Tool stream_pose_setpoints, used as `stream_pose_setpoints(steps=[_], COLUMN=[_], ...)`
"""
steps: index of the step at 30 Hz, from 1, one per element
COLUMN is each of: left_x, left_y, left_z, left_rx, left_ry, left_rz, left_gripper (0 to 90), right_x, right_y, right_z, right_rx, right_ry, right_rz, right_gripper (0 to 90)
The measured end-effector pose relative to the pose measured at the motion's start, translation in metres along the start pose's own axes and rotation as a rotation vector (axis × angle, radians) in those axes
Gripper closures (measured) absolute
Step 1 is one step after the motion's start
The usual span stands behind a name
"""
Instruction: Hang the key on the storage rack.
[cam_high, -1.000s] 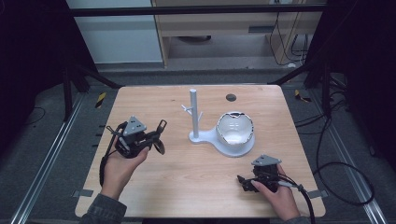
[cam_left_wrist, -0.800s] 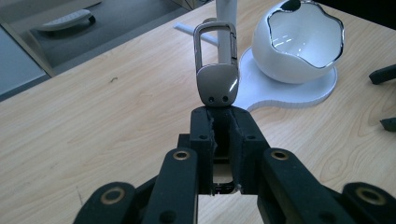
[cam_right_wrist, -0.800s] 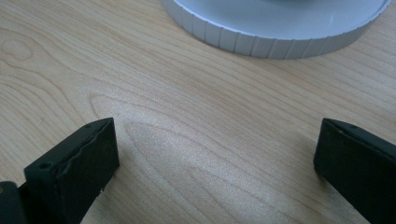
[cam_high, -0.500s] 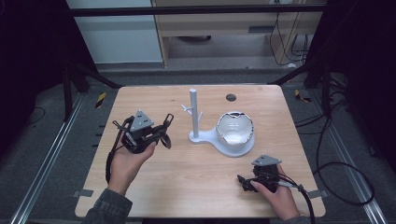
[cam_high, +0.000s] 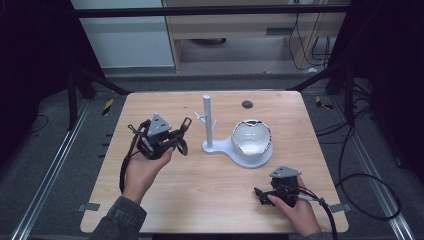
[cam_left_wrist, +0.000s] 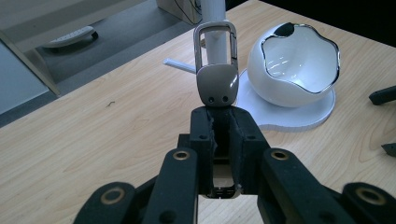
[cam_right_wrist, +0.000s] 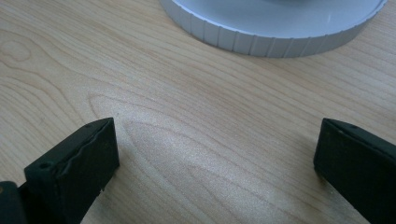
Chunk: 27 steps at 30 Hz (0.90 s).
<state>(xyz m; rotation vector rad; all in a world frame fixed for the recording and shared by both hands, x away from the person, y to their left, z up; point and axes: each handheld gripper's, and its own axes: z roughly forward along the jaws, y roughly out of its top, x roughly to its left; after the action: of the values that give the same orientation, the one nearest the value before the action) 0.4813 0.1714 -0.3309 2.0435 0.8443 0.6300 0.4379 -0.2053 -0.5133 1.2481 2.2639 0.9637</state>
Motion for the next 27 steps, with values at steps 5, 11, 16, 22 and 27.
stream_pose_setpoints(steps=[5, 11, 16, 22, 27], left_x=[-0.004, -0.009, -0.008, -0.008, -0.010], left_y=[0.005, 0.012, 0.014, 0.012, 0.013], left_z=[0.006, 0.016, 0.021, 0.025, 0.029], left_rx=[-0.019, -0.013, -0.014, -0.016, -0.017], left_ry=[0.001, 0.001, 0.008, 0.006, 0.008], left_rz=[-0.013, 0.000, -0.013, -0.013, -0.012], left_gripper=[80.2, 80.2, 80.1, 80.1, 80.1], right_x=[0.000, 0.000, 0.000, 0.000, 0.000], right_y=[0.000, 0.000, 0.000, 0.000, -0.001], right_z=[0.000, 0.000, 0.000, 0.000, 0.000], right_rx=[0.000, -0.002, -0.001, -0.001, -0.002], right_ry=[0.000, -0.002, -0.002, -0.003, -0.005], right_rz=[0.000, 0.001, -0.002, -0.001, 0.000], right_gripper=[0.4, 0.4, 0.4, 0.4, 0.4])
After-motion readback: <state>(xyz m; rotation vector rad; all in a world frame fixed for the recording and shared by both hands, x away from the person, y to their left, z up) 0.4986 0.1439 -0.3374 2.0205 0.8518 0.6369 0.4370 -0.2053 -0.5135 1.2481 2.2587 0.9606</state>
